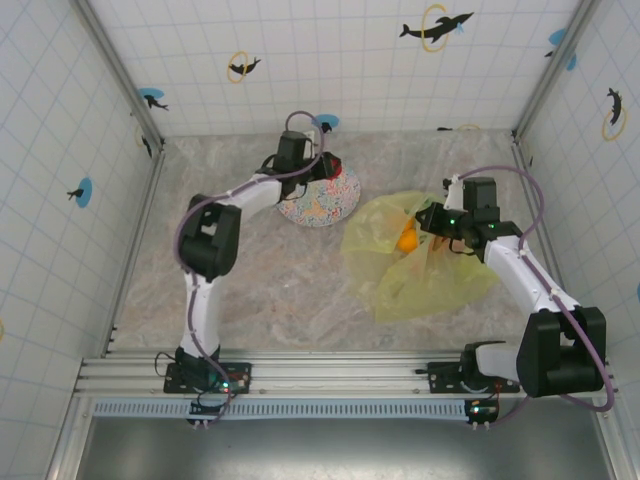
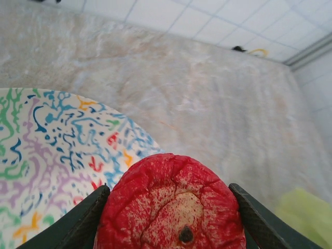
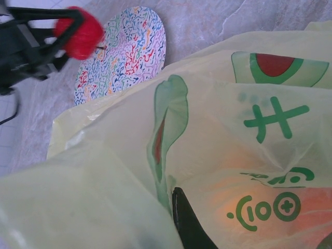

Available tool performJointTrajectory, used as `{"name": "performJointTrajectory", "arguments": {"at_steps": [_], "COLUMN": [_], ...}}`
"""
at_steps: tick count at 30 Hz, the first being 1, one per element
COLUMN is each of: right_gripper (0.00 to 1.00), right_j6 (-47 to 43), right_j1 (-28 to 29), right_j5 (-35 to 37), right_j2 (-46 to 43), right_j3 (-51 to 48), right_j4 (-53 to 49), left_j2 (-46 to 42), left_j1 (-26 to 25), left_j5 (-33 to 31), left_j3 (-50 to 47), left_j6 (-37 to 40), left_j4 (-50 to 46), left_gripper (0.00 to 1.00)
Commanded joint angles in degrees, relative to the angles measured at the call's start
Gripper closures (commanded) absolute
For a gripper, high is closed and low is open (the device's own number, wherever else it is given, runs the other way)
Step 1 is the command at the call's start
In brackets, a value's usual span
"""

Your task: Place the fruits into the plastic bag

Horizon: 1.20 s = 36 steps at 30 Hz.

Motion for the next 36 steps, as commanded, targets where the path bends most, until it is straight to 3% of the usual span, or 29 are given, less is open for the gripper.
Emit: {"name": "performJointTrajectory", "arguments": {"at_steps": [1, 8, 16, 25, 36], "right_gripper": [1.0, 1.0, 1.0, 1.0, 1.0], "right_j6": [0.64, 0.66, -0.26, 0.17, 0.51], "right_j1": [0.45, 0.94, 0.49, 1.33, 2.31], "right_j5": [-0.31, -0.01, 0.21, 0.0, 0.16], "right_j2": [-0.46, 0.61, 2.21, 1.98, 0.24], "right_j3": [-1.08, 0.62, 2.4, 2.79, 2.37], "right_j4": [1.99, 2.0, 0.7, 1.08, 0.42], "left_j2": [-10.76, -28.86, -41.28, -29.37, -14.68], "left_j1": [-0.18, -5.71, -19.41, -26.68, -28.47], "left_j5": [3.02, 3.28, 0.76, 1.01, -1.76], "left_j3": [-10.69, -31.9, -50.33, -44.71, -31.59], "left_j6": [-2.95, -0.06, 8.76, 11.02, 13.54], "left_j4": [9.97, 13.07, 16.93, 16.39, 15.71], "left_gripper": [0.5, 0.51, 0.51, 0.51, 0.5]}}
